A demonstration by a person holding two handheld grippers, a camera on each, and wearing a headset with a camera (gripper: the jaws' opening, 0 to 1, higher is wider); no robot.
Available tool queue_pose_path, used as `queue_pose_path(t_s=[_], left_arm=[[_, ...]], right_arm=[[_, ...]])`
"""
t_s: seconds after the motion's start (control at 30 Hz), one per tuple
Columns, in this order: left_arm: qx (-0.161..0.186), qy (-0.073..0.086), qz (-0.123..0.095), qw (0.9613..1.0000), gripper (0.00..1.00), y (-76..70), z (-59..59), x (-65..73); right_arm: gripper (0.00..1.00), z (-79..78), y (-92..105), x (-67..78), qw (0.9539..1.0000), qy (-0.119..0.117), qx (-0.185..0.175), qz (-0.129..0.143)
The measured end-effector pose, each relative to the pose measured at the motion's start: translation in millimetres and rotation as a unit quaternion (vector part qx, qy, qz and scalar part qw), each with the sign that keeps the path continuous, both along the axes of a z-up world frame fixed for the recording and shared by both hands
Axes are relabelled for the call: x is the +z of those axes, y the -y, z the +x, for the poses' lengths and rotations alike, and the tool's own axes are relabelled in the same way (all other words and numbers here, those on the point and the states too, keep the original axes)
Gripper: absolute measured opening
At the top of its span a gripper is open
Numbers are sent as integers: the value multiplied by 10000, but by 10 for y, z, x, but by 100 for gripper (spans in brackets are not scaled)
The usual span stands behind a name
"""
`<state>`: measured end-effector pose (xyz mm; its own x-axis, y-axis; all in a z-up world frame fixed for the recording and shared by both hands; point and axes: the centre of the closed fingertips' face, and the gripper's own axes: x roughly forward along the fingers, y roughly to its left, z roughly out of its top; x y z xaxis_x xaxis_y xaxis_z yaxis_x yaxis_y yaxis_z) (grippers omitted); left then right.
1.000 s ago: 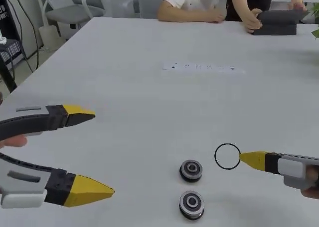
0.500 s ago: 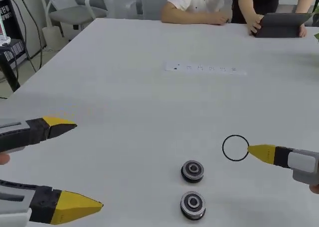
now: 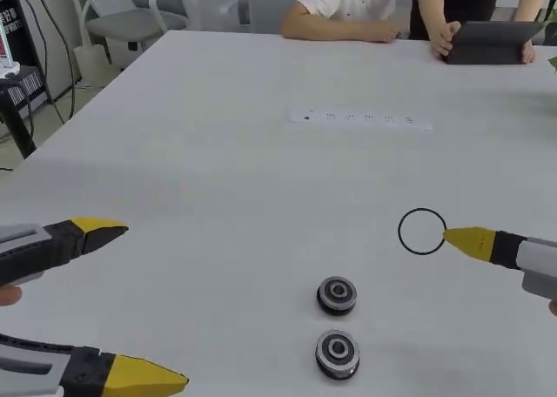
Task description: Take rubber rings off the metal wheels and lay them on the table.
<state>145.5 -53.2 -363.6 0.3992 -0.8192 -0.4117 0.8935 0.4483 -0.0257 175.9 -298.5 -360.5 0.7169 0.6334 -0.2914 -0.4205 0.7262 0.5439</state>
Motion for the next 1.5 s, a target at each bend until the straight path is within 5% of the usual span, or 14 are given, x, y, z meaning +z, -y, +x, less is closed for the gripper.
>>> queue_pose_path(t_s=[0.13, 0.23, 0.5, 0.97, 1.5], left_arm=[[34, -44, -27, 10000, 99, -13, -9, -19], [50, -58, -10, 10000, 99, -24, -16, -36], [166, -54, -70, 9998, 99, -62, 2, -45], [131, -137, -69, 9998, 99, -49, -56, -94], [150, -179, 8, 9997, 99, -54, -98, -129]], right_arm=[[0, 11, -21, 56, 10000, 59, 30, 16], [0, 29, -80, 169, 9992, 116, 60, 366], [0, 64, -177, 273, 9991, 192, 182, 340], [0, 61, -595, 504, 9951, 482, 866, 22], [0, 33, -1148, 448, 9783, 576, 1886, -637]])
